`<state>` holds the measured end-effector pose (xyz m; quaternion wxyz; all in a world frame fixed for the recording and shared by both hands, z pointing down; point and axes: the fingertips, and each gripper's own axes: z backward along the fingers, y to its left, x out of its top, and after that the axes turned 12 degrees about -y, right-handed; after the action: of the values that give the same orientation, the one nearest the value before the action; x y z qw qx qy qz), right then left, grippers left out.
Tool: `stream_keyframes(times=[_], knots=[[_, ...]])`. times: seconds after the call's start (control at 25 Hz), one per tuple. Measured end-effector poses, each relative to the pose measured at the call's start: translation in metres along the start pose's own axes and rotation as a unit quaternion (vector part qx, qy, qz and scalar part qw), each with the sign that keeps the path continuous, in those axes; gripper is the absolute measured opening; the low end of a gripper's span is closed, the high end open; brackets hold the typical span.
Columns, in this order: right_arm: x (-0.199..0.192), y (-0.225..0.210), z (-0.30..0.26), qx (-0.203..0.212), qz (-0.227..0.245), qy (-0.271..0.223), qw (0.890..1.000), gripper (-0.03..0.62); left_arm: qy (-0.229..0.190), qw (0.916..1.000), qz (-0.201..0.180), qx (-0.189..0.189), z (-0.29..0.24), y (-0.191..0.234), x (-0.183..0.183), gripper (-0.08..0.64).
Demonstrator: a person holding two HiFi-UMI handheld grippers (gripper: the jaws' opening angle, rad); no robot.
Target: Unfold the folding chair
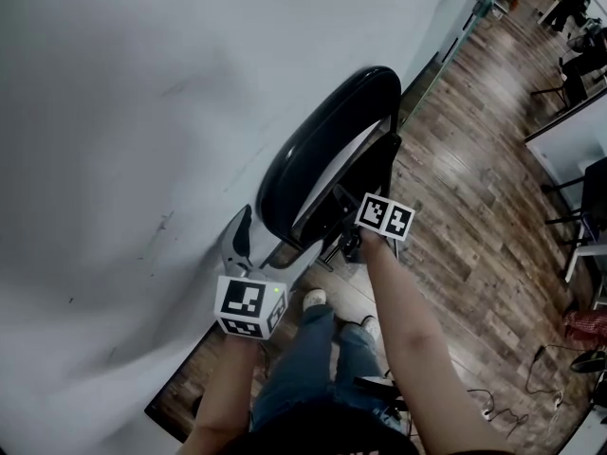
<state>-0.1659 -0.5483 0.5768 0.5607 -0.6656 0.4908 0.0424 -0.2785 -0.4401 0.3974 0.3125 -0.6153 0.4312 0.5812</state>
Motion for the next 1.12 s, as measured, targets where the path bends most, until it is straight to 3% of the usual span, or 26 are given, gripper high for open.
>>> stream_keyframes(times=[0.24,0.52,0.72,0.88,1.04,1.12], knots=[[0.000,0.001,0.001,0.007,0.002,-0.011,1.000,0.133,0.011,0.9999,-0.001,0.006,-0.005,0.003,-0.006,0.569],[0.001,-0.003,0.009,0.009,0.002,-0.016,1.000,0.133,-0.003,0.9997,-0.018,0.018,-0.009,0.002,0.001,0.565],[0.001,-0.006,0.016,0.010,-0.002,-0.017,1.000,0.133,0.000,0.9996,-0.024,0.017,-0.017,0.002,0.004,0.533],[0.002,-0.008,0.021,0.011,-0.006,-0.017,1.000,0.133,-0.004,0.9993,-0.016,0.035,-0.019,0.006,0.007,0.437],[0.003,-0.011,0.030,0.015,-0.009,-0.017,1.000,0.133,-0.021,0.9973,0.005,0.070,-0.012,0.015,0.011,0.267],[0.004,-0.013,0.035,0.016,-0.011,-0.018,1.000,0.133,-0.025,0.9966,0.007,0.079,-0.009,0.013,0.012,0.224]])
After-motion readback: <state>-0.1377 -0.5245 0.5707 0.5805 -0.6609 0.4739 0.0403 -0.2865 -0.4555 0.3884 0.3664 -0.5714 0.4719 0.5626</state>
